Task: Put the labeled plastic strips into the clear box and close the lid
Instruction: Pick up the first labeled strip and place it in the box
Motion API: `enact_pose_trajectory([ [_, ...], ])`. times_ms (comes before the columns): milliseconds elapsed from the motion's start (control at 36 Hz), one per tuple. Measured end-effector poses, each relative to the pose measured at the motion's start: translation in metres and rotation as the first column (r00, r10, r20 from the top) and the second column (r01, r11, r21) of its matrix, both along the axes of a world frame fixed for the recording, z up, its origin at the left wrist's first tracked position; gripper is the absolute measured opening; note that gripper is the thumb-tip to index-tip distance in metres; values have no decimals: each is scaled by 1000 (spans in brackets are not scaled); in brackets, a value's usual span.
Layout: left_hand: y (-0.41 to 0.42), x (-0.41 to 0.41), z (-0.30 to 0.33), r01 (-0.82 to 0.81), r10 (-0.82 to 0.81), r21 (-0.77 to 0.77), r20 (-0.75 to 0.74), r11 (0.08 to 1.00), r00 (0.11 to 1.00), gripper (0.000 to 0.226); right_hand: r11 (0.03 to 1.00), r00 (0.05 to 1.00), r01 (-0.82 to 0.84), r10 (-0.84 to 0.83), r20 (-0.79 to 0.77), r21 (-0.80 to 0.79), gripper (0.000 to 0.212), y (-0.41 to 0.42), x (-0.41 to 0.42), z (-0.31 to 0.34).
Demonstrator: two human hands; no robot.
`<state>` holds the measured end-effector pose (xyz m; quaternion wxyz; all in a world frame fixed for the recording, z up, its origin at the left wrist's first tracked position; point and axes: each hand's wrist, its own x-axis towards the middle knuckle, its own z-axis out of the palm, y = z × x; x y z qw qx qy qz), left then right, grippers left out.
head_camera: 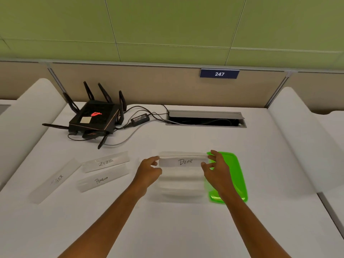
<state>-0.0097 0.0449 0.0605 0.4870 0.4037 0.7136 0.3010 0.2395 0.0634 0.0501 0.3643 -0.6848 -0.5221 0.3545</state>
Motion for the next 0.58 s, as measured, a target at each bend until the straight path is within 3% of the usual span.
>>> enact_pose_trajectory([
  [250,19,1,0,54,-41,-203,67,978,997,71,989,999,-22,14,-53,-145,52,11,3,-11],
  [583,35,7,6,162,-130,-254,140,953,982,76,946,991,-126,133,2,-300,52,23,-3,-13],
])
